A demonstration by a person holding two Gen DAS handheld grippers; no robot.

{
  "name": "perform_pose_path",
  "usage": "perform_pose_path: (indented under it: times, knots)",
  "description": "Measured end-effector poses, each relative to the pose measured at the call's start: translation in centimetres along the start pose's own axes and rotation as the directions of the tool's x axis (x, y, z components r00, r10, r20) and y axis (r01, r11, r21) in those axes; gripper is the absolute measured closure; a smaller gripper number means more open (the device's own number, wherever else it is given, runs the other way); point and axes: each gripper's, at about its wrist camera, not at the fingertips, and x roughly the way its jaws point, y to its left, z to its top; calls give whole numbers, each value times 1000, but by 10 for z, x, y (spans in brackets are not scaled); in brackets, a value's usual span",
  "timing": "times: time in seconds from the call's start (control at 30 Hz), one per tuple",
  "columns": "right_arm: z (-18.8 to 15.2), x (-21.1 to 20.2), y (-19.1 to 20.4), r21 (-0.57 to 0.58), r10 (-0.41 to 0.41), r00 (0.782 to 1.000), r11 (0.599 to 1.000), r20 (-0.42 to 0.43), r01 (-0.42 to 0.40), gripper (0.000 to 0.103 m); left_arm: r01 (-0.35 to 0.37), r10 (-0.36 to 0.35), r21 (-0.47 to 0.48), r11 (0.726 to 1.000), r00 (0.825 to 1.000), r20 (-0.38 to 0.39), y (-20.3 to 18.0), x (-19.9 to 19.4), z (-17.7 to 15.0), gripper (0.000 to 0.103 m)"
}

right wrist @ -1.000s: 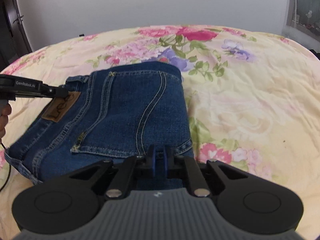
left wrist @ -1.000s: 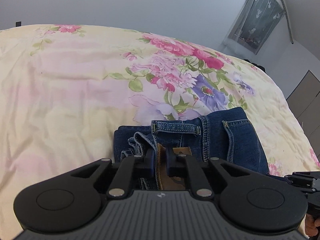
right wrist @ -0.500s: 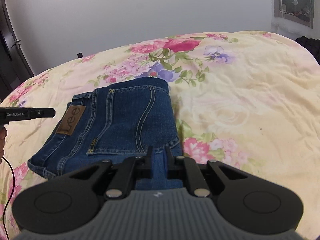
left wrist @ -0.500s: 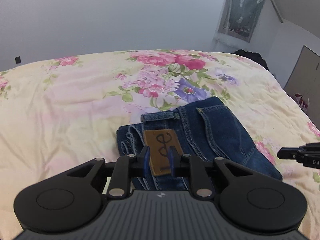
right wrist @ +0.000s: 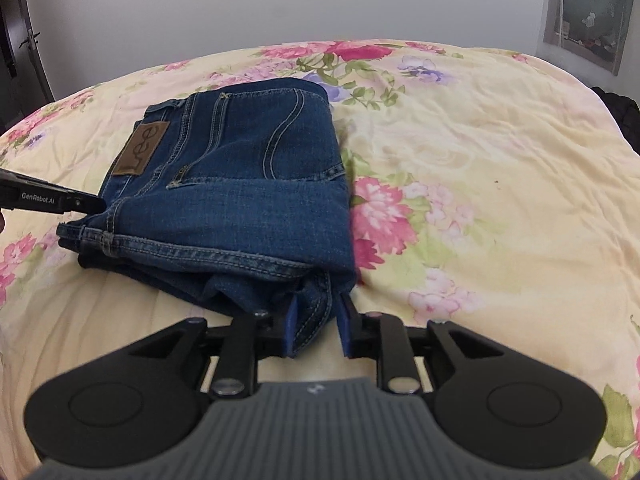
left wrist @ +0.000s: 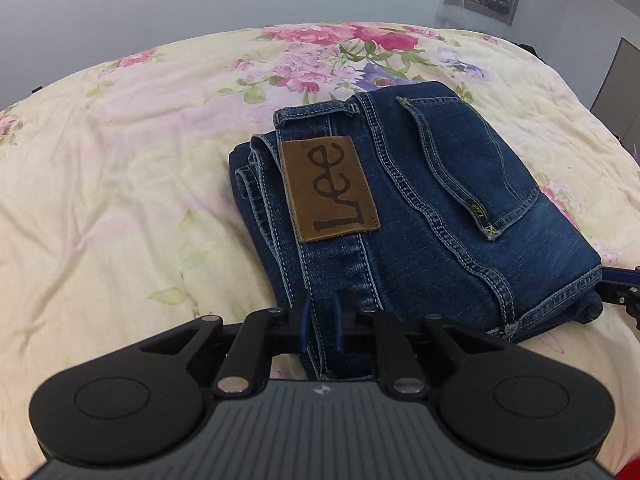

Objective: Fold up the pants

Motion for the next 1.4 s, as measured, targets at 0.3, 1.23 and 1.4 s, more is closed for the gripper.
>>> perform_pose_path:
  times: [0.3, 1.23, 1.4]
  knots:
    - [-2, 28, -6, 79, 2, 995, 997, -97, 5, 90, 8, -8, -11, 1000, 1000, -2, 2, 3, -2, 85]
    - [-13, 20, 34, -240, -173, 982, 953, 71, 186, 81, 28, -29, -48, 998, 1000, -12, 10, 7, -2, 82]
    - [-21, -4, 14, -209, -148, 985, 964, 90, 164, 102, 50, -51, -53, 997, 999, -10, 14, 7, -3, 81]
